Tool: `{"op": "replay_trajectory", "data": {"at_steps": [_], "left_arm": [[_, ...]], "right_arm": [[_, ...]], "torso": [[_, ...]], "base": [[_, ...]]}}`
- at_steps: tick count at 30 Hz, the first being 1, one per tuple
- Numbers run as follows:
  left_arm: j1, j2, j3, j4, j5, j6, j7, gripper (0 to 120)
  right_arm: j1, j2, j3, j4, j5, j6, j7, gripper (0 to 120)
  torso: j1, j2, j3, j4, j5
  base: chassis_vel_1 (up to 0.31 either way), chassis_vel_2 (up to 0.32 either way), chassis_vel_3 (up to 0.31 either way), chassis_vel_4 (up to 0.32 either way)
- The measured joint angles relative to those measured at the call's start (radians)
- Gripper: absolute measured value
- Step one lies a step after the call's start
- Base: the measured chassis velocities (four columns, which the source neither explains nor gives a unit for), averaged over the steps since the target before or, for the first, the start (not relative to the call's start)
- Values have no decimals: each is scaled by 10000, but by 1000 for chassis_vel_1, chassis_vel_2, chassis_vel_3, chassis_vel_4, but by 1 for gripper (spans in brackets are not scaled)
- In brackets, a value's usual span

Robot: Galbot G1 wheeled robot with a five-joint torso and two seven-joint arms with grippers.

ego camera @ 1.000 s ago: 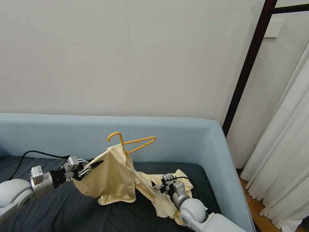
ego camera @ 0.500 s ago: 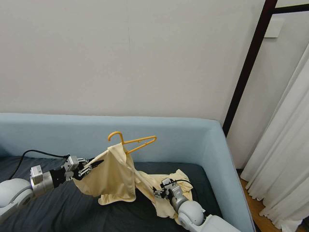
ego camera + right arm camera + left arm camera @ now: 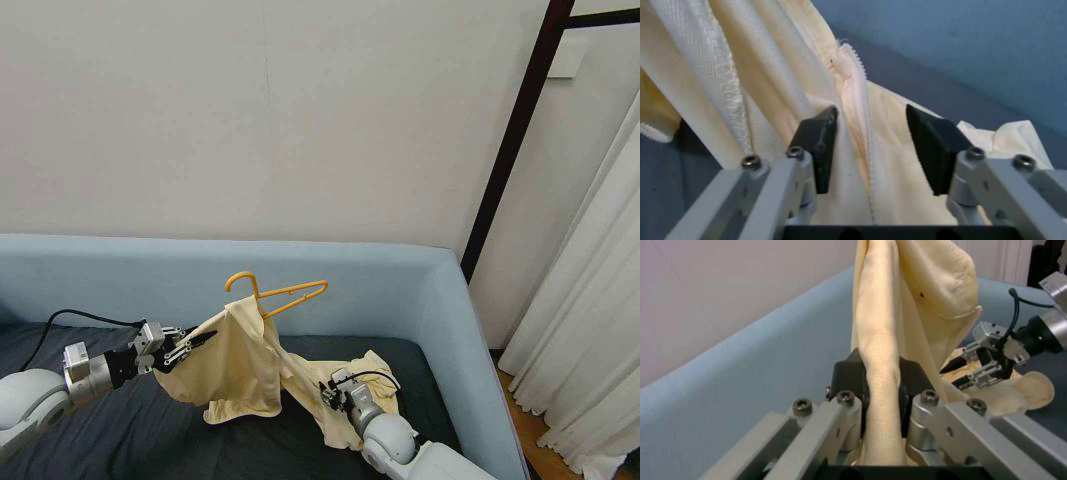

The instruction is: Pick up the clothes from the sofa and hang them on the clothes hanger.

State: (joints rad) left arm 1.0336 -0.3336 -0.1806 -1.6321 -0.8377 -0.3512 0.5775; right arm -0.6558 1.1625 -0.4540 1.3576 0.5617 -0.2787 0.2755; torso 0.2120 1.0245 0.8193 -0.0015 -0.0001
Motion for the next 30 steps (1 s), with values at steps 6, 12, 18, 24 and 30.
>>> {"op": "replay_trajectory", "data": {"at_steps": [6, 12, 18, 24, 30], "left_arm": [[-21, -16, 0, 46, 0, -15, 0, 7], [-21, -48, 0, 77, 0, -38, -4, 7], [-20, -52, 16, 145, 6, -80, -9, 7], [-76, -91, 70, 283, 6, -135, -9, 7], [-117, -166, 94, 435, 6, -239, 25, 7]], "right_arm": [[52, -13, -93, -26, 14, -56, -136, 18], [76, -47, -224, 21, 9, -206, -180, 0], [70, -43, -222, 34, -103, -176, -114, 0], [55, -207, -22, 325, -171, -147, 280, 0], [28, -594, 369, 1035, 124, -4, 404, 0]], "torso": [[0, 0, 0, 0, 0], [0, 0, 0, -1, 0], [0, 0, 0, 0, 0], [0, 0, 0, 0, 0], [0, 0, 0, 0, 0]], "base": [[0, 0, 0, 0], [0, 0, 0, 0], [0, 0, 0, 0], [0, 0, 0, 0], [0, 0, 0, 0]]}}
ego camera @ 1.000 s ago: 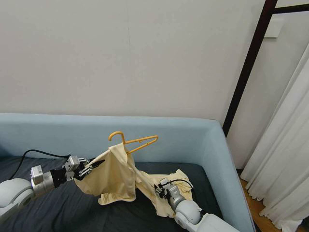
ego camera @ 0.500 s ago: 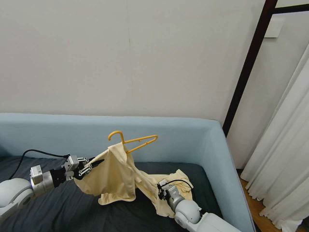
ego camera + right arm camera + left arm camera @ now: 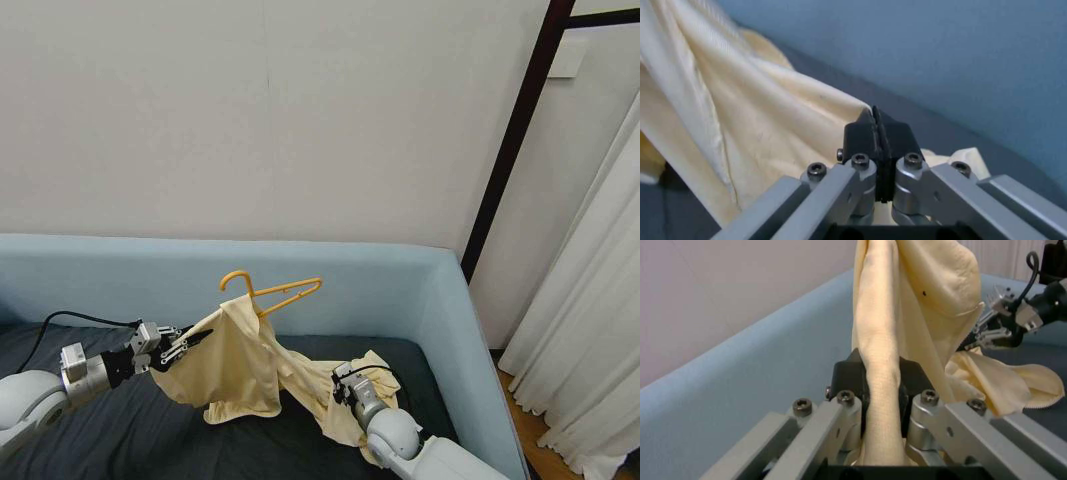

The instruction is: Pick up the clothes from the sofa and hang them on the clothes hanger.

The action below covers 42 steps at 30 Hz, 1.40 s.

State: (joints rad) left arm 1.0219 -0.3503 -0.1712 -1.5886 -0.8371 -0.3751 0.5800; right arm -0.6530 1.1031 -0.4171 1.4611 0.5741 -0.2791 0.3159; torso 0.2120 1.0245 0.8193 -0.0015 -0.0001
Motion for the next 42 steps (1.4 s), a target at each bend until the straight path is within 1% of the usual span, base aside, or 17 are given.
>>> {"op": "replay_trajectory", "data": {"at_steps": [7, 12, 15, 19, 23, 24, 25, 27, 31, 33, 34, 35, 36, 37, 39, 40, 42], "left_arm": [[-36, -62, 9, 90, -2, -41, 26, 7], [-90, -185, -9, 168, -203, -178, 30, 7], [-93, -282, -37, 216, -280, -259, 28, 7], [-58, -352, -79, 241, -225, -287, 38, 7], [63, -433, -122, 171, -111, -323, 40, 7], [63, -433, -122, 171, -111, -323, 40, 7], [93, -451, -122, 149, -64, -333, 40, 7], [124, -475, -122, 100, -20, -342, 36, 7], [136, -476, -125, 53, -7, -347, 31, 7], [144, -470, -140, 40, -5, -373, 30, 7], [144, -470, -140, 40, -5, -373, 30, 7], [150, -464, -148, 41, -4, -392, 30, 7], [153, -458, -152, 44, -2, -404, 30, 7], [160, -440, -166, 76, 6, -438, 34, 7], [162, -433, -176, 123, 21, -462, 38, 7], [162, -433, -176, 123, 21, -462, 38, 7], [160, -429, -181, 155, 53, -471, 43, 7]], "right_arm": [[-71, -423, 303, 689, 477, 86, -29, 0], [-256, -742, 712, 1538, 1021, 64, 48, 0], [-455, -1020, 939, 2215, 1567, -158, 142, 0], [-808, -1151, 674, 2506, 1633, -463, 264, 0], [-1420, -853, -206, 2096, 863, -551, 370, 0], [-1420, -853, -206, 2096, 863, -551, 370, 0], [-1555, -662, -463, 1918, 686, -551, 476, 0], [-1688, -306, -905, 1686, 593, -568, 787, 0], [-1701, 16, -1156, 1555, 725, -625, 1051, 0], [-1735, 169, -1243, 1609, 1233, -662, 1253, 5], [-1735, 169, -1243, 1609, 1233, -662, 1253, 5], [-1763, 197, -1283, 1731, 1530, -693, 1336, 10], [-1773, 199, -1297, 1793, 1648, -707, 1362, 11], [-1812, 179, -1354, 2048, 2040, -742, 1414, 18], [-1818, 80, -1405, 2287, 2258, -756, 1416, 28], [-1818, 80, -1405, 2287, 2258, -756, 1416, 28], [-1764, -103, -1384, 2476, 2421, -756, 1333, 36]], "torso": [[0, 0, 0, -1, 0], [0, -1, 0, 0, 0], [0, 0, -1, -1, -1], [0, 0, -1, -1, -1], [0, 0, 0, -1, 0], [0, 0, 0, -1, 0], [0, 0, 0, -1, -1], [0, 0, 0, 0, 0], [-1, 0, -1, 1, -1], [0, 0, -1, 1, -1], [0, 0, -1, 1, -1], [0, 0, 0, 0, -1], [0, 0, 0, 0, -1], [-1, 0, -1, 0, -1], [-1, 0, -1, 1, -1], [-1, 0, -1, 1, -1], [-1, 0, -1, 0, -1]], "base": [[0, 0, 0, 0], [0, 0, 0, 0], [0, 0, 0, 0], [0, 0, 0, 0], [0, 0, 0, 0], [0, 0, 0, 0], [0, 0, 0, 0], [0, 0, 0, 0], [0, 0, 0, 0], [0, 0, 0, 0], [0, 0, 0, 0], [0, 0, 0, 0], [0, 0, 0, 0], [0, 0, 0, 0], [0, 0, 0, 0], [0, 0, 0, 0], [0, 0, 0, 0]]}}
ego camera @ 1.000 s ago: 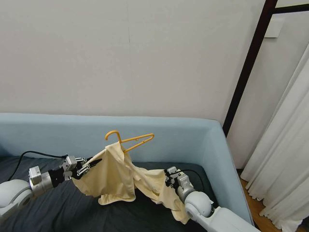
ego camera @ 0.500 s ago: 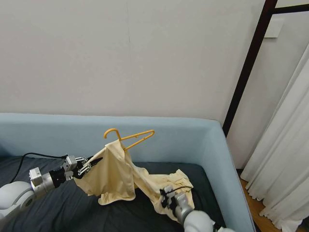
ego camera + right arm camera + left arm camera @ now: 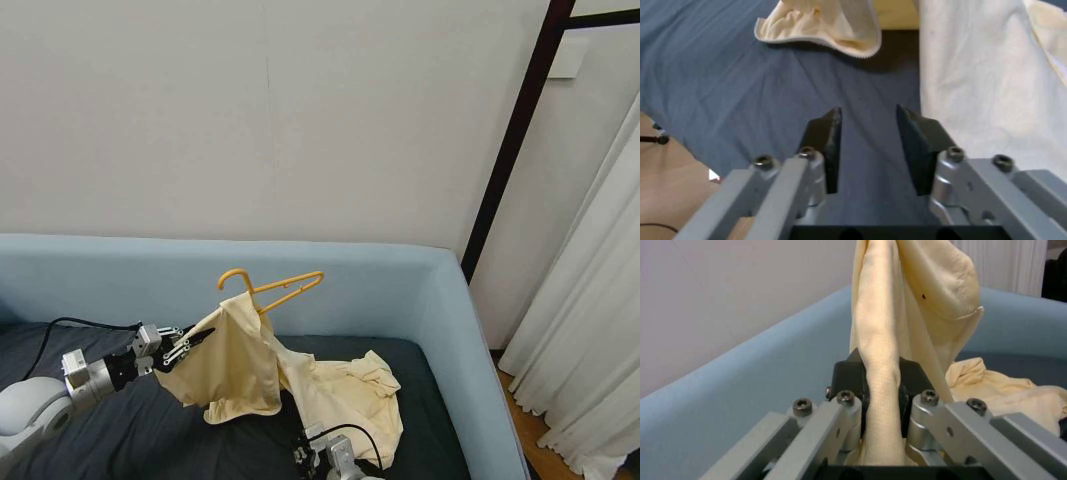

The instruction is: Pick up the clothes from the sofa and hang them on the clothes hanger.

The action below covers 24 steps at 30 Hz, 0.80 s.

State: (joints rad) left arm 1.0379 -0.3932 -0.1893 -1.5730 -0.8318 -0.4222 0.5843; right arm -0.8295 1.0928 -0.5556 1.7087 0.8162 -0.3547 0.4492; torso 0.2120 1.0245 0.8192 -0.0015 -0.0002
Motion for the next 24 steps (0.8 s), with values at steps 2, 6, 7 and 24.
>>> {"op": "replay_trajectory", "data": {"at_steps": [2, 6, 7, 24], "left_arm": [[-3, 8, 0, 12, 27, -2, 7, 7], [-8, 36, 32, 38, 62, -5, 22, 7], [-8, 59, 50, 46, 69, -5, 23, 7], [-140, 279, 161, -73, 79, 19, 0, 7]], "right_arm": [[87, -173, 158, 92, 163, 55, -161, 45], [455, -297, 797, -114, 397, 539, -609, 58], [691, -278, 1124, -378, 499, 767, -904, 63], [2912, 1161, 3596, -7141, -245, 2775, -9426, 100]], "torso": [[0, 0, 1, 0, 0], [0, 0, 0, -2, 0], [0, 0, 0, -1, 2], [1, -1, 3, 0, 2]], "base": [[0, 0, 0, 0], [0, 0, 0, 0], [0, 0, 0, 0], [0, 0, 0, 0]]}}
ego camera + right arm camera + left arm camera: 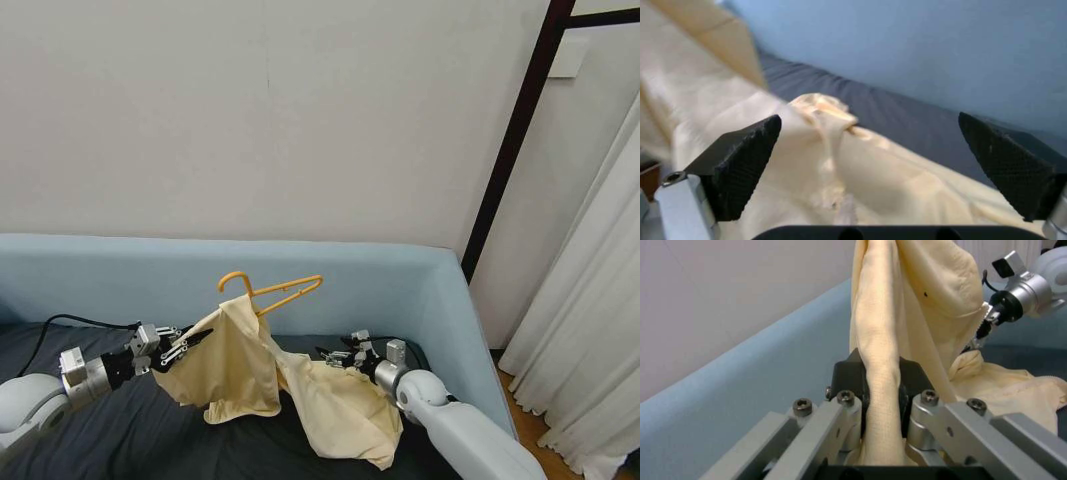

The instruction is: Pick up the clothes from the sofa and hang them on the clothes hanger.

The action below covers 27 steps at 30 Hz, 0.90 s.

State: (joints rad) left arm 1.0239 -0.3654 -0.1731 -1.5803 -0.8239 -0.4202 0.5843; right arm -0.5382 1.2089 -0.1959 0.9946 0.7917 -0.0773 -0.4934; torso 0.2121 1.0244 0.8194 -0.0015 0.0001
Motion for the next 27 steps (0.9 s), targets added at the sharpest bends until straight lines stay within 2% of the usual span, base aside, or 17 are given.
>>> {"op": "replay_trajectory", "data": {"at_steps": [1, 3, 5, 10, 12, 21, 27], "left_arm": [[0, 0, 0, 0, 0, 0, 0, 7], [0, 59, -3, -35, -8, 3, -7, 7], [6, 166, -3, -85, -12, 8, -14, 7], [15, 313, 13, -180, -24, 18, -27, 7], [45, 333, 8, -230, -25, 20, -30, 7], [76, 283, -25, -214, -11, 18, -35, 7], [32, 256, -1, -117, 0, -26, -36, 7]], "right_arm": [[0, 0, 0, 0, 0, 0, 0, 100], [88, 277, 368, -784, -477, 176, -1342, 100], [89, 557, 602, -1354, -1115, 290, -2034, 100], [137, 1186, 847, -1933, -1475, 511, -2265, 100], [354, 1542, 1122, -2486, -1682, 529, -2910, 100], [894, 2308, 1595, -3770, -2236, 592, -4534, 100], [894, 2514, 1659, -3900, -2587, 530, -5687, 99]], "torso": [[0, 0, 0, 0, 0], [0, 0, -1, -2, -1], [0, 0, 0, -2, -1], [0, 0, -1, 1, -1], [0, 0, -2, 0, -2], [0, 0, -2, -1, -4], [0, 0, -2, 1, -3]], "base": [[0, 0, 0, 0], [0, 0, 0, 0], [0, 0, 0, 0], [0, 0, 0, 0], [0, 0, 0, 0], [0, 0, 0, 0], [0, 0, 0, 0]]}}
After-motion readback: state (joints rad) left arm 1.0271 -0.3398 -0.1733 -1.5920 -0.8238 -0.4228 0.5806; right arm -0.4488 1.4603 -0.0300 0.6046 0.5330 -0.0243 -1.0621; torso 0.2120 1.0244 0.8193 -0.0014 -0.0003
